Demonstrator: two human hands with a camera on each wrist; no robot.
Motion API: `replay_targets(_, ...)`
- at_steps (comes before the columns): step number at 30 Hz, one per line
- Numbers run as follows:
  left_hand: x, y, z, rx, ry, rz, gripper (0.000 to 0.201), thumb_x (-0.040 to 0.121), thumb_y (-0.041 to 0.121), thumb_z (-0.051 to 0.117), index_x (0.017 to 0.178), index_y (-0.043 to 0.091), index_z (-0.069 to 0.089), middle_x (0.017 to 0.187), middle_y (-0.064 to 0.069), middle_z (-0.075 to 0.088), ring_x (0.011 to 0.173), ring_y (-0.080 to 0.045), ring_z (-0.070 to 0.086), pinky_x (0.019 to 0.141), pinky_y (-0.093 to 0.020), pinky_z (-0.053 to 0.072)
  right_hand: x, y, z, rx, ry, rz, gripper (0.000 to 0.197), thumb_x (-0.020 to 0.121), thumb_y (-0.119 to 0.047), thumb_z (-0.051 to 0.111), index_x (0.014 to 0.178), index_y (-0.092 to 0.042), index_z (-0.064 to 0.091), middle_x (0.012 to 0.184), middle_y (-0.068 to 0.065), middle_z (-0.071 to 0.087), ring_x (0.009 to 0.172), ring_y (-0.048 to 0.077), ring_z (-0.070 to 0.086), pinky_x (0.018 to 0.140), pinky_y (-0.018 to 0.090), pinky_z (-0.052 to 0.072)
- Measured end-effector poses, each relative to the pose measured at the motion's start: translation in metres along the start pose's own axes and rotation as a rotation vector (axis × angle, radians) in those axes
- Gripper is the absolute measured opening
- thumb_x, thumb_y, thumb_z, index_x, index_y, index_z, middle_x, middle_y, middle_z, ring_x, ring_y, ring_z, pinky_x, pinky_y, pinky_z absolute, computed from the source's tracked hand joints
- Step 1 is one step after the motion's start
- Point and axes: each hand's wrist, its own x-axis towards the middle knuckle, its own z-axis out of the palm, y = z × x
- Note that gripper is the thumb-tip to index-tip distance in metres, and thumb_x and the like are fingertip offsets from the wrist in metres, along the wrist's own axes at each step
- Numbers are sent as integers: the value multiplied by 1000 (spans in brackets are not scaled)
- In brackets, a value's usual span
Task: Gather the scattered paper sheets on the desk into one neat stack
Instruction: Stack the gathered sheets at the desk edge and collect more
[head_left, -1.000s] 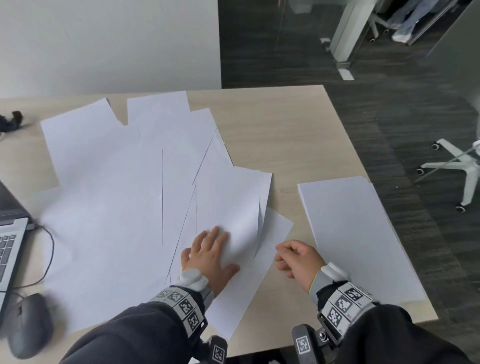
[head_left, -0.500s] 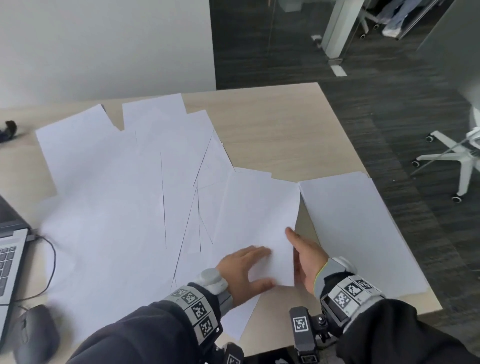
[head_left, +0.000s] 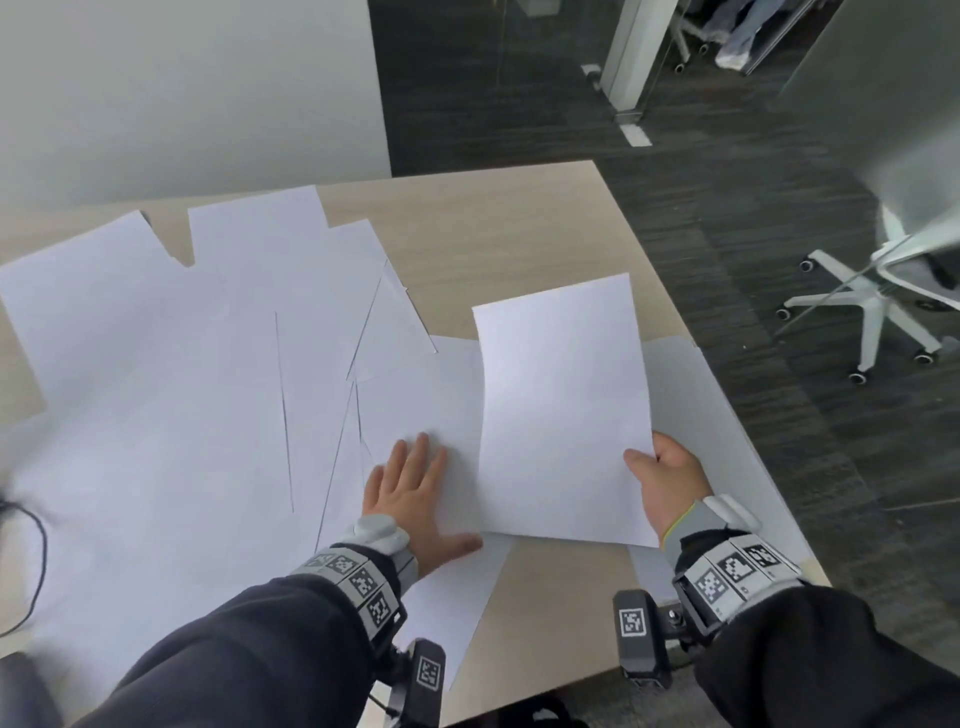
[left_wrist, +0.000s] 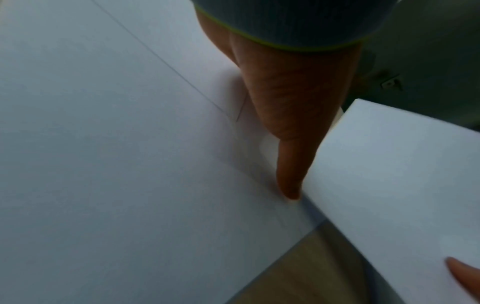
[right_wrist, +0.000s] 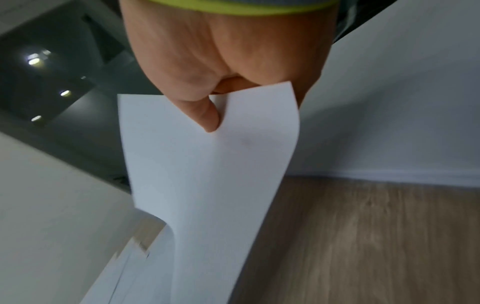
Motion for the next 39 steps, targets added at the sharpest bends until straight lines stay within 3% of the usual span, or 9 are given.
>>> replay_targets(9, 5, -3, 2, 47, -17, -16, 114, 77, 81, 54, 158, 36, -13, 163, 12, -30, 152, -17, -26, 125, -43, -2, 10, 20, -28, -4, 100, 75, 24, 94, -7, 50, 98, -23, 67, 88, -2, 70, 79, 25, 65, 76, 33, 51)
replay_targets(14, 8, -3, -6, 11, 26, -36, 89, 87, 72, 51, 158, 43, 5, 167, 18, -13, 154, -12, -11, 122, -44, 10, 7, 25, -26, 2, 59, 93, 24, 94, -6, 50, 100, -21, 67, 86, -3, 69, 79, 25, 63, 74, 33, 50)
replay_targets(21, 7, 24, -29, -132, 145, 2, 72, 91, 72, 43, 155, 44, 24, 165, 23, 13, 154, -5, 3, 120, -43, 11, -6, 26, -3, 94, -47, 113, 21, 89, -10, 58, 87, -25, 73, 92, 15, 74, 84, 37, 68, 87, 56, 54)
replay_targets(24, 5, 51, -23, -163, 134, 124, 79, 87, 76, 47, 155, 45, 21, 165, 23, 10, 154, -5, 0, 122, -43, 11, -10, 31, 14, 152, -140, 143, 16, 81, -31, 62, 91, -26, 73, 101, 23, 70, 84, 27, 65, 92, 62, 49)
replay_targets(28, 3, 73, -6, -149, -47, 230, 91, 81, 79, 53, 156, 47, 13, 166, 22, 4, 154, -4, -3, 122, -41, 7, -13, 31, 31, 254, -201, 287, 66, 69, -82, 60, 115, -35, 67, 127, -11, 65, 118, 18, 59, 111, 50, 40)
replay_targets(31, 0, 69, 5, -166, -114, 298, 94, 81, 77, 56, 157, 46, 10, 166, 24, -1, 153, -2, -6, 125, -41, 3, -19, 27, 34, 236, -201, 294, 31, 90, -43, 65, 113, -22, 67, 112, -7, 71, 107, 19, 65, 103, 49, 47)
replay_targets(33, -1, 57, 9, -225, -74, 299, 96, 77, 80, 54, 157, 45, 15, 165, 24, 1, 153, -3, -4, 125, -45, 10, -19, 28, 32, 141, -185, 231, 16, 89, -13, 65, 102, -18, 73, 94, 2, 77, 93, 28, 71, 94, 51, 54)
replay_targets(36, -5, 31, 7, -173, 20, 234, 104, 65, 88, 46, 155, 44, 21, 165, 20, 7, 154, -10, 3, 124, -44, 16, -9, 27, 19, 47, -144, 186, 19, 89, -5, 61, 96, -18, 72, 88, 2, 74, 86, 27, 68, 90, 44, 55)
replay_targets(39, -12, 7, 4, 9, -11, 225, 117, 60, 88, 61, 157, 45, 11, 166, 16, -3, 154, -13, -6, 125, -40, 8, 4, 25, -2, 124, -50, 148, 24, 90, -4, 61, 89, -26, 69, 92, 4, 72, 85, 26, 67, 87, 42, 53)
